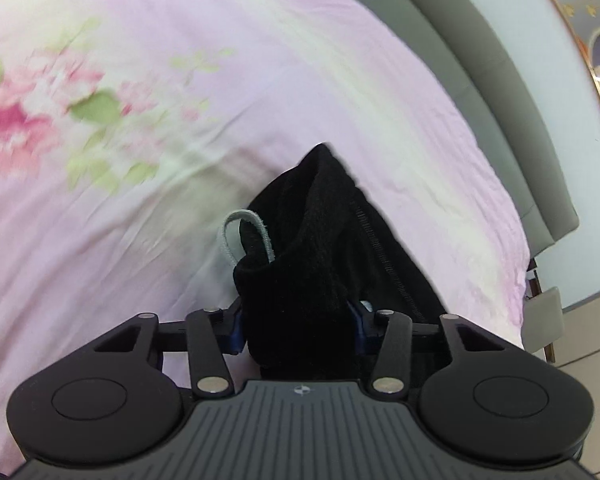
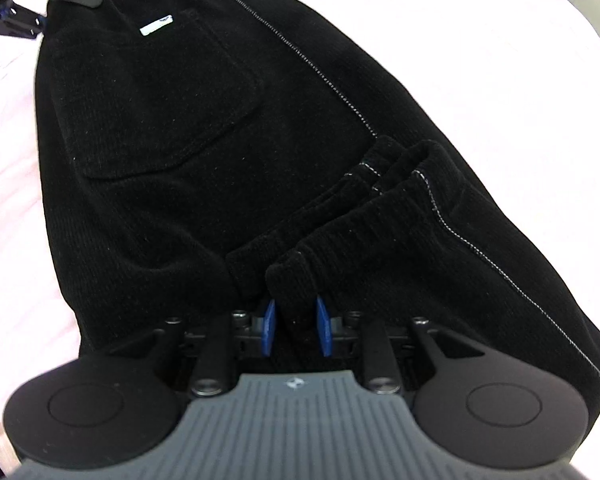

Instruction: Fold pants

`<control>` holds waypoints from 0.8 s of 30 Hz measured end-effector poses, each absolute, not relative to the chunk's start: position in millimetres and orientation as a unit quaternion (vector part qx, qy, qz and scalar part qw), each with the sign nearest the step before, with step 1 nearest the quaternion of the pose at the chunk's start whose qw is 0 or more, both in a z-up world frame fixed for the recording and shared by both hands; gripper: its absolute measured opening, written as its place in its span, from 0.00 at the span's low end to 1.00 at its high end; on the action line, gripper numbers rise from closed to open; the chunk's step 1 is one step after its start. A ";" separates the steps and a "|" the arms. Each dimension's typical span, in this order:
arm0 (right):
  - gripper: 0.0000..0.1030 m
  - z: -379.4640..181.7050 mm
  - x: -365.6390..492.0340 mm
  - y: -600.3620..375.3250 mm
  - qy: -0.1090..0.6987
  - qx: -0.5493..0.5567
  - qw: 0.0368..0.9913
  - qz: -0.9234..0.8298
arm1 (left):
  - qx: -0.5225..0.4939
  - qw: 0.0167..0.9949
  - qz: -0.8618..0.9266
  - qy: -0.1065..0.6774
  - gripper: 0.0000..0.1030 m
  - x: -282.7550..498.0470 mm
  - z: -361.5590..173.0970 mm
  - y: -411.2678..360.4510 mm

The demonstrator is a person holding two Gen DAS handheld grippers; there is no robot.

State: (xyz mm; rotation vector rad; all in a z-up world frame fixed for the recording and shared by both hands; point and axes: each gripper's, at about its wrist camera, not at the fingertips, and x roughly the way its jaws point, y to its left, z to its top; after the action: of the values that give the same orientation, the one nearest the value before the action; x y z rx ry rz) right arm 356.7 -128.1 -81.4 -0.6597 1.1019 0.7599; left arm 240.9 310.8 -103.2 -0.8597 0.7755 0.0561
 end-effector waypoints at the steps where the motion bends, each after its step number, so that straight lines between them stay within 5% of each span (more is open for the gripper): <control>1: 0.19 -77.9 355.6 -129.4 0.499 -0.298 0.738 0.343 | -0.392 0.846 0.022 0.361 0.49 241.2 -91.0 304.9; 16: 0.21 -19.2 302.0 -241.1 0.479 -0.239 0.792 0.293 | -0.192 0.930 -0.071 0.305 0.41 270.8 82.4 121.7; 24: 0.21 -26.6 276.5 -332.5 0.484 -0.180 0.816 0.261 | -0.053 0.930 -0.153 0.329 0.36 290.1 90.1 -51.5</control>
State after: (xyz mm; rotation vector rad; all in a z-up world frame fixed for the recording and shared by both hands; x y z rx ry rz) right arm 276.5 -332.5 -26.6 -0.3843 1.0321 0.5569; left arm 290.1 -51.5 90.1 -0.1083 0.6742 -0.3135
